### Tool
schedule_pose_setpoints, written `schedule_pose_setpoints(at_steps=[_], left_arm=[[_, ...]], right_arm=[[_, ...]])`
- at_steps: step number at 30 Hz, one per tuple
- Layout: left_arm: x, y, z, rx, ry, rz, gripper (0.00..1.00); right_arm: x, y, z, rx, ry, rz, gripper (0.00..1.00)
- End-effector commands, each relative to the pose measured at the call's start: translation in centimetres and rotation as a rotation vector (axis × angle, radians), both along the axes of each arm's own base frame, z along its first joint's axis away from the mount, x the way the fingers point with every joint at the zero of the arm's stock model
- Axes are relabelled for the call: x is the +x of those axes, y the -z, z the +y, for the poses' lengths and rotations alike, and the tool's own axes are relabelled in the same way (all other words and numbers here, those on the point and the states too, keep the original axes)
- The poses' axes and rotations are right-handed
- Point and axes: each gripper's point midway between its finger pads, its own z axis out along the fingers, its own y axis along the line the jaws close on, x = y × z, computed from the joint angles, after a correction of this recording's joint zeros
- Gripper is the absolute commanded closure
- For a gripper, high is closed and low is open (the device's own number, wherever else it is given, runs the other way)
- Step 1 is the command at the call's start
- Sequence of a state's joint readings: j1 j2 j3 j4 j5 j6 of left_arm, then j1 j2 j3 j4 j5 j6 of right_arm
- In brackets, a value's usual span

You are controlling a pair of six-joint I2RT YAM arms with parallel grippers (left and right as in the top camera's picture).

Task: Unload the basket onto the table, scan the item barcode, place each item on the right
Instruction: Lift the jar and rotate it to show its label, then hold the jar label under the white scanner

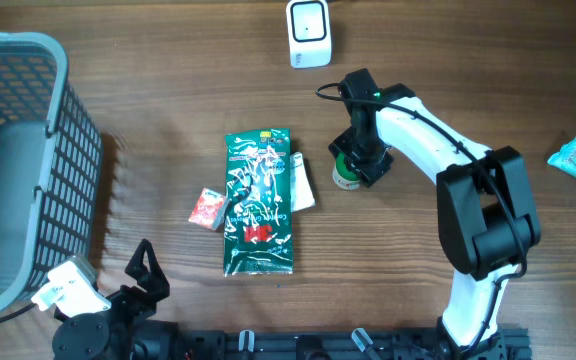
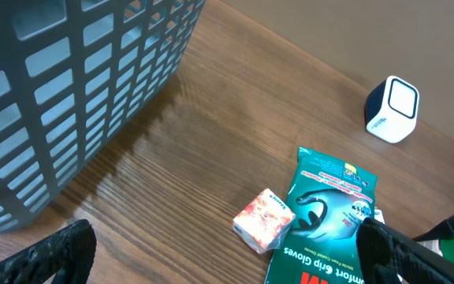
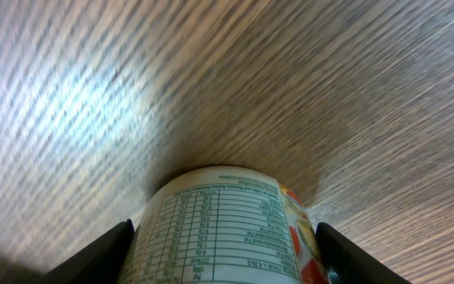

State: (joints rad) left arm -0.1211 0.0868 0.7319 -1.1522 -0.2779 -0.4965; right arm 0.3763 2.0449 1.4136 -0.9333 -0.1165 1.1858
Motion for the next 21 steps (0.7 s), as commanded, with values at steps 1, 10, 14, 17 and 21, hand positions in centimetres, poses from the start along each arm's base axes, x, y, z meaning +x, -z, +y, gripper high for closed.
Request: schedule_pose_setpoints(at_steps=[1,10,14,17,21], left_arm=[[0.0,0.0,-0.1,-0.012,-0.002,-0.007,0.00],[0.0,0.0,-0.1,-0.012,-0.002,-0.007,0.00],[0.0,0.0,-0.1,-0.012,-0.002,-0.007,0.00],[0.0,0.0,-0.1,-0.011,-0.002,-0.007,0.00],[0.0,0.0,-0.1,-0.011,-0.002,-0.007,0.00]], right_arm=[[-2.0,0.8,1.9,0.151,-0.132,0.111,0.42],[-6.7,-7.2,4.3,0.782,-0.411,0.242,0.49],[-7.5,-9.5,4.6,0.828,-0.410,0.242,0.53],[-7.0,-11.1,4.7,0.816,-0.391,0.191,0.53],[-4.1,-15.2,4.7,0.751,-0.375,-0.010,0.53]])
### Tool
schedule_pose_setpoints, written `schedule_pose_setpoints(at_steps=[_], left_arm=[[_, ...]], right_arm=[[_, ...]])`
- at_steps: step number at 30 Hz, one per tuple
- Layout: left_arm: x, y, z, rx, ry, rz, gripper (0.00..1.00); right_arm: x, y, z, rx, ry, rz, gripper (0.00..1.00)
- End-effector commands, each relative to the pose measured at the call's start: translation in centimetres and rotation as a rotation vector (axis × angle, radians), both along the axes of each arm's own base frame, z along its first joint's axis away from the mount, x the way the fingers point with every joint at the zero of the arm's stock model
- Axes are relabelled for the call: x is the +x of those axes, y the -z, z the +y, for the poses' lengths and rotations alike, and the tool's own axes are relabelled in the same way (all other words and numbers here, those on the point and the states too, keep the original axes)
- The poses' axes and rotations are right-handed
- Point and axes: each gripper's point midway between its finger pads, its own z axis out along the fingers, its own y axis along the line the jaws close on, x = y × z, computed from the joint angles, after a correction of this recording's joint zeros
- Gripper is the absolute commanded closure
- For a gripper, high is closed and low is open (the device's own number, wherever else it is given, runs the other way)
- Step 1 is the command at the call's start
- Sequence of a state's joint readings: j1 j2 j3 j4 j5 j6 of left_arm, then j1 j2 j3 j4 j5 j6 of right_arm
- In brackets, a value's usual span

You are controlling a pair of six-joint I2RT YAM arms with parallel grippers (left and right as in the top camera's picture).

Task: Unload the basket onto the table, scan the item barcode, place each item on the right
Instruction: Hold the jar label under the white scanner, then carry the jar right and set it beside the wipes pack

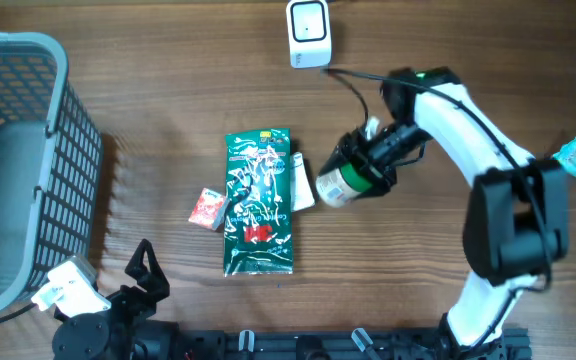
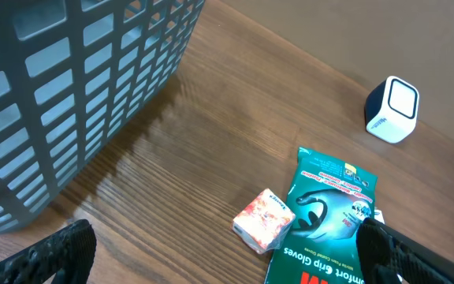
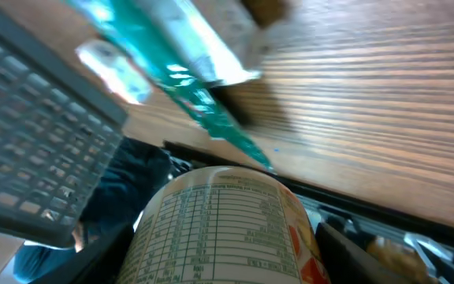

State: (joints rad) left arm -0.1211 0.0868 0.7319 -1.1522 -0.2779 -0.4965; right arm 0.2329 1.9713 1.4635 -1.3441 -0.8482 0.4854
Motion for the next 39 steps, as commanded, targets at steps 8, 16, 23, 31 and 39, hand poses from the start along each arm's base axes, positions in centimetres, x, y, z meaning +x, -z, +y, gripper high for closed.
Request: schedule_pose_setpoints(at_steps=[8,16,23,31,39], left_arm=[[0.0,0.0,-0.1,-0.011,-0.002,-0.007,0.00],[0.0,0.0,-0.1,-0.011,-0.002,-0.007,0.00],[0.0,0.0,-0.1,-0.012,-0.002,-0.007,0.00],[0.0,0.0,-0.1,-0.012,-0.002,-0.007,0.00],[0.0,0.0,-0.1,-0.011,-0.002,-0.007,0.00]], right_arm=[[16.6,-9.8,0.0,-0.281,0.312,-0.922,0.52],[24.3,-13.2,0.7,-0.600,0.332,-1.461,0.53],[30.1,-10.6,1.3,-0.706,0.342,-1.679,0.57],[34.9,-8.7,1.6,-0.847,0.362,-1.820,0.59],[36.1,-8.1,1.9,-0.891,0.331,-1.773,0.60]])
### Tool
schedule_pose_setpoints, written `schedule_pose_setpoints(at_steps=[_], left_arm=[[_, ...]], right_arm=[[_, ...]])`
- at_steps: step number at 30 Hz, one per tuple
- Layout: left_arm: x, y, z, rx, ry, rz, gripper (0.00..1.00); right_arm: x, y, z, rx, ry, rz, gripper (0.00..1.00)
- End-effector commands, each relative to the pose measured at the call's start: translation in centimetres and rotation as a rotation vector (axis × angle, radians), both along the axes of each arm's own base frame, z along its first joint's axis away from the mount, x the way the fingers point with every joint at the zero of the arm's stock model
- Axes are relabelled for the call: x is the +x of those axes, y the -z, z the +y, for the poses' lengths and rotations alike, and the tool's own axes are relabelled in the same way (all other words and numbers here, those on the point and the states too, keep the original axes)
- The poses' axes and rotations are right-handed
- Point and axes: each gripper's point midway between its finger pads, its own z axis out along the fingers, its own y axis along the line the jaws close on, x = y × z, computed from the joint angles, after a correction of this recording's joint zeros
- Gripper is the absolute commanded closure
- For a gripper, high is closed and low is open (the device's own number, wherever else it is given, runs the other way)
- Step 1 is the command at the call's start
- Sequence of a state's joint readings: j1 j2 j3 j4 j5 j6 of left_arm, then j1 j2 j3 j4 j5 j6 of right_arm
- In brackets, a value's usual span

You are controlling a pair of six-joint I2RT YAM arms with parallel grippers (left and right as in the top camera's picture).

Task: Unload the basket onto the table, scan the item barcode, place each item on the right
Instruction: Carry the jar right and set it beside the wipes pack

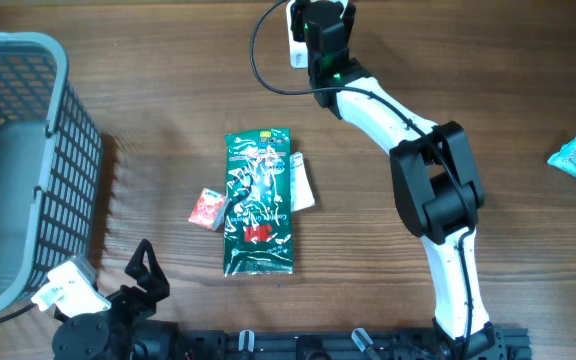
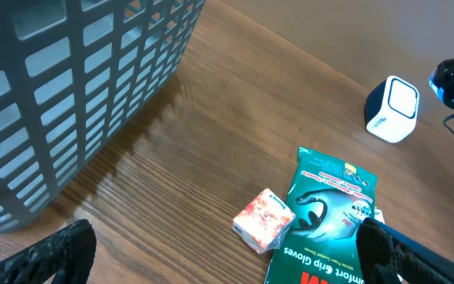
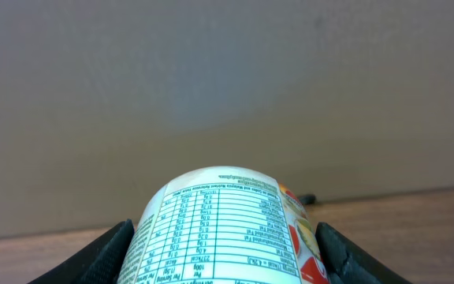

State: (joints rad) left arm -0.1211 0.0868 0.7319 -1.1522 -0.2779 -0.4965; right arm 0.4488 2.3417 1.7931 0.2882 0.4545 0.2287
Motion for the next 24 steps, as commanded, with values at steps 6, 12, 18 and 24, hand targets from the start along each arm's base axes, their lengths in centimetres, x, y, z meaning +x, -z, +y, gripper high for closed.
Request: schedule_pose_setpoints(at_steps=[6,12,18,24], left_arm=[[0.0,0.0,-0.1,-0.012,-0.002,-0.007,0.00],[0.0,0.0,-0.1,-0.012,-0.002,-0.007,0.00],[0.0,0.0,-0.1,-0.011,-0.002,-0.006,0.00],[0.0,0.0,-0.1,-0.011,-0.002,-0.007,0.00]], right_arm=[[-2.9,-6.1,-4.3,-0.054,0.087,0.163,0.59],[-11.3,-7.7,-15.6,0.165,0.274,0.507,0.60],[-19.2,-1.4,-28.9,0.430,0.457,0.933,0.62],[-23.0,4.5,-39.2,0.513,0.633,1.056,0.52]])
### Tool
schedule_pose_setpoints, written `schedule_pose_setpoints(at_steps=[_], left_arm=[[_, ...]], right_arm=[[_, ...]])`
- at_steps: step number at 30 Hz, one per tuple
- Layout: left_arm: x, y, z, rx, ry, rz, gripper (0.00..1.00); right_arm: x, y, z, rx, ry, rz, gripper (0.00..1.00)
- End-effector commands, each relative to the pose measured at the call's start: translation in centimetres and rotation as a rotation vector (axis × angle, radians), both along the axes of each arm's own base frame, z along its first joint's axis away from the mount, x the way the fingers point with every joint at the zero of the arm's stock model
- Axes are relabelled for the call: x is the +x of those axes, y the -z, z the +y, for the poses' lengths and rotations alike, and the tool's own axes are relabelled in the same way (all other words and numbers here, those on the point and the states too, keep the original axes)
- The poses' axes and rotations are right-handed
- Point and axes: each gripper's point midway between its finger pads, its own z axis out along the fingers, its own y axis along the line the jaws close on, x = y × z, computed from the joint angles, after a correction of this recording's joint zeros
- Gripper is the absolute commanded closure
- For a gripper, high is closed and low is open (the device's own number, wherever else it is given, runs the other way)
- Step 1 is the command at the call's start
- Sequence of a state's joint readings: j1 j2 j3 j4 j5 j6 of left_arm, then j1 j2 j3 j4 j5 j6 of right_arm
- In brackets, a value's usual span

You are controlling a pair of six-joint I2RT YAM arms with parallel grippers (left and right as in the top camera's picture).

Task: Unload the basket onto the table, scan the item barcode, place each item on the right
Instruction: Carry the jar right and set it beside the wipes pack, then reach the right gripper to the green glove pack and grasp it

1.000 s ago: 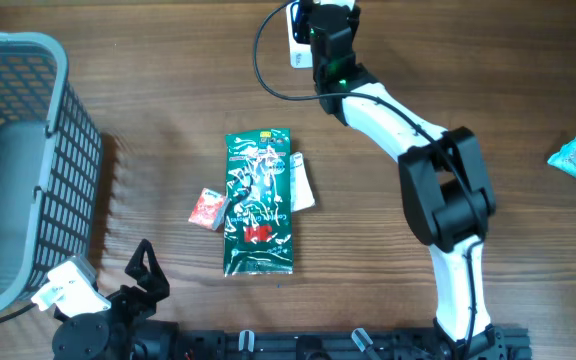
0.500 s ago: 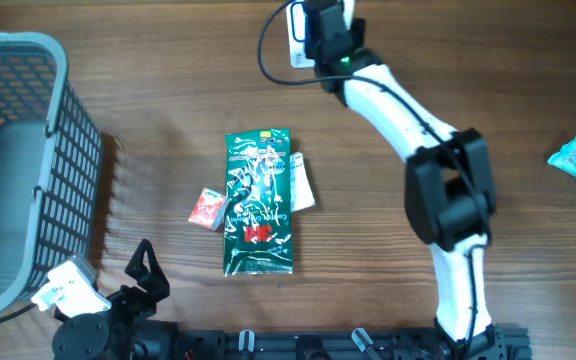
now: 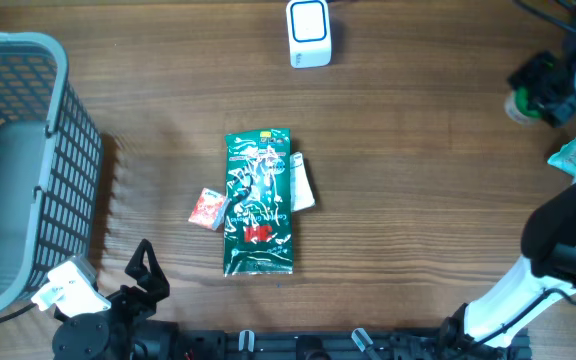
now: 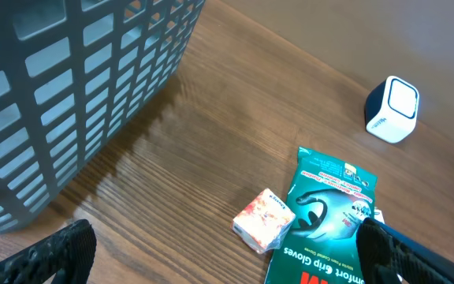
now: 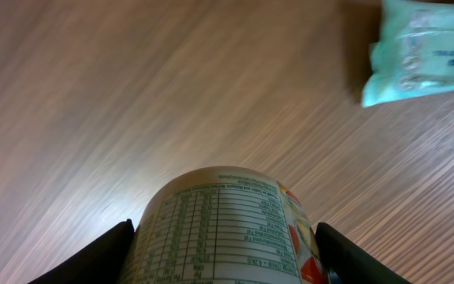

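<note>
My right gripper (image 3: 540,92) is at the table's far right edge, shut on a small round tub (image 5: 225,227) with a printed nutrition label; the tub (image 3: 520,104) shows its green and white end in the overhead view. The white barcode scanner (image 3: 309,32) stands at the back middle, far to the left of the tub. My left gripper (image 3: 143,272) rests open at the front left, nothing between its fingers (image 4: 61,251).
A grey mesh basket (image 3: 18,160) fills the left side. A green glove packet (image 3: 258,202), a small red and white box (image 3: 207,209) and a white tube (image 3: 301,184) lie mid-table. A pale teal wipes pack (image 5: 424,47) lies at the right edge.
My right gripper, still holding the tub, was right by the scanner at the back middle; now it is at the far right edge near the teal pack. The left arm is unchanged.
My right gripper was shut on the tub standing on the table right of the green packet. Then it held the tub lifted and tilted there. Then it held the tub up at the scanner. Now the tub is over the table's right edge.
</note>
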State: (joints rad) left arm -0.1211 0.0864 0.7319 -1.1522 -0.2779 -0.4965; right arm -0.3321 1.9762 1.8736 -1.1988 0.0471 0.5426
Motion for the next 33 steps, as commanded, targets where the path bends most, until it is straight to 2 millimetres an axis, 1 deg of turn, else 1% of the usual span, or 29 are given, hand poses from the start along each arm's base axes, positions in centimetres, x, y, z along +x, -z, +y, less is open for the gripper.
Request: schedule_pose_setpoints(at_steps=[1,3,5,6,7,10,11,12,13,15,16,17,18,19,20,21,22,23,24,25,26,27,28,29,30,31,32,33], left_arm=[[0.0,0.0,-0.1,-0.011,-0.002,-0.006,0.00],[0.0,0.0,-0.1,-0.012,-0.002,-0.006,0.00],[0.0,0.0,-0.1,-0.012,-0.002,-0.006,0.00],[0.0,0.0,-0.1,-0.011,-0.002,-0.006,0.00],[0.0,0.0,-0.1,-0.011,-0.002,-0.006,0.00],[0.0,0.0,-0.1,-0.012,-0.002,-0.006,0.00],[0.0,0.0,-0.1,-0.011,-0.002,-0.006,0.00],[0.0,0.0,-0.1,-0.011,-0.002,-0.006,0.00],[0.0,0.0,-0.1,-0.011,-0.002,-0.006,0.00],[0.0,0.0,-0.1,-0.012,-0.002,-0.006,0.00],[0.0,0.0,-0.1,-0.011,-0.002,-0.006,0.00],[0.0,0.0,-0.1,-0.012,-0.002,-0.006,0.00],[0.0,0.0,-0.1,-0.012,-0.002,-0.006,0.00],[0.0,0.0,-0.1,-0.012,-0.002,-0.006,0.00],[0.0,0.0,-0.1,-0.012,-0.002,-0.006,0.00],[0.0,0.0,-0.1,-0.011,-0.002,-0.006,0.00],[0.0,0.0,-0.1,-0.012,-0.002,-0.006,0.00],[0.0,0.0,-0.1,-0.012,-0.002,-0.006,0.00],[0.0,0.0,-0.1,-0.012,-0.002,-0.006,0.00],[0.0,0.0,-0.1,-0.012,-0.002,-0.006,0.00],[0.0,0.0,-0.1,-0.012,-0.002,-0.006,0.00],[0.0,0.0,-0.1,-0.011,-0.002,-0.006,0.00],[0.0,0.0,-0.1,-0.011,-0.002,-0.006,0.00],[0.0,0.0,-0.1,-0.011,-0.002,-0.006,0.00],[0.0,0.0,-0.1,-0.012,-0.002,-0.006,0.00],[0.0,0.0,-0.1,-0.012,-0.002,-0.006,0.00],[0.0,0.0,-0.1,-0.011,-0.002,-0.006,0.00],[0.0,0.0,-0.1,-0.012,-0.002,-0.006,0.00]], right_arm=[[-1.8,4.5,-3.5,0.069,0.052,0.088,0.56],[-2.8,6.9,-5.3,0.097,0.102,0.138,0.60],[-3.7,9.9,-6.8,0.126,0.143,0.193,0.60],[-4.0,11.2,-7.3,0.136,0.153,0.212,0.55],[-4.1,12.0,-7.5,0.143,0.160,0.224,0.51],[-4.3,14.6,-7.8,0.162,0.169,0.257,0.49],[-4.2,14.9,-7.8,0.162,0.167,0.259,0.39],[-4.1,14.8,-7.9,0.160,0.166,0.254,0.18],[-3.9,13.9,-8.1,0.157,0.169,0.247,0.00],[-3.2,10.9,-8.9,0.142,0.176,0.217,0.00],[-2.6,8.4,-9.4,0.125,0.177,0.185,0.00],[-2.0,5.6,-9.9,0.097,0.179,0.145,0.00],[-1.6,2.4,-10.5,0.059,0.182,0.097,0.00],[-1.2,-1.3,-10.6,0.024,0.183,0.032,0.00],[-1.0,-5.0,-10.3,0.000,0.196,-0.039,0.00],[-1.0,-9.3,-9.1,-0.020,0.209,-0.122,0.00],[-1.1,-11.4,-7.6,-0.016,0.181,-0.166,0.00],[-1.0,-13.2,-5.3,0.005,0.128,-0.205,0.00],[-0.9,-14.0,-3.2,0.032,0.072,-0.221,0.00],[0.1,-15.2,1.1,0.100,-0.109,-0.267,0.00],[1.3,-16.5,7.1,0.209,-0.395,-0.346,0.00],[1.8,-17.2,11.6,0.306,-0.544,-0.390,0.00],[1.8,-17.3,14.8,0.382,-0.590,-0.389,0.00],[1.7,-16.9,17.3,0.432,-0.606,-0.362,0.00],[1.6,-16.2,19.3,0.458,-0.628,-0.330,0.00],[0.9,-14.9,22.9,0.491,-0.698,-0.267,0.00],[0.0,-13.3,25.8,0.505,-0.754,-0.199,0.00],[-0.8,-11.1,28.4,0.481,-0.807,-0.122,0.00]])
